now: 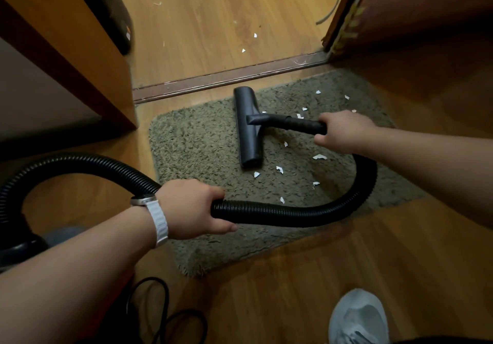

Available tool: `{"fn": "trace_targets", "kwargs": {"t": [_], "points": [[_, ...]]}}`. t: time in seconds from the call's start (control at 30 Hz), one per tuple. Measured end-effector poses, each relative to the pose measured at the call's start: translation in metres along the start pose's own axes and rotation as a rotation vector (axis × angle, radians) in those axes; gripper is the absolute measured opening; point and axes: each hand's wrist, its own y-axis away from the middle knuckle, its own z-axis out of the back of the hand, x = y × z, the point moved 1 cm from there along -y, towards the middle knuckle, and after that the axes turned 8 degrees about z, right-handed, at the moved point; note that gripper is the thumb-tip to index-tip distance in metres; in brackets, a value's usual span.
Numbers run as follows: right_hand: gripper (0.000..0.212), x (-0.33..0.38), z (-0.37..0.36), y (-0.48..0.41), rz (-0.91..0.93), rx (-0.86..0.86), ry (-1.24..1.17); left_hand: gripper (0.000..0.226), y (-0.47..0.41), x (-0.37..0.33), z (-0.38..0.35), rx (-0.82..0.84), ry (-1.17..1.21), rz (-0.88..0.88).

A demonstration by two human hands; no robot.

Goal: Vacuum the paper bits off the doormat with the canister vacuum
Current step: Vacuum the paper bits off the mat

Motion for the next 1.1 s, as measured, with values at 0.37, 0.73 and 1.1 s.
{"fn": "trace_targets", "kwargs": {"t": [0.37, 0.73, 1.1], "points": [[0.023, -0.053, -0.014, 0.033, -0.09, -0.067, -0.131, 0.07, 0.001, -0.002, 0.001, -0.072, 0.034, -0.041], [0.019, -0.07, -0.019, 0.036, -0.137, -0.137, -0.106, 0.076, -0.006, -0.006, -0.001, -0.093, 0.021, -0.056], [0.017, -0.053, -0.006, 0.014, -0.121, -0.106, -0.026, 0.076, -0.006, -0.005, -0.004, -0.105, 0.032, -0.064]]}}
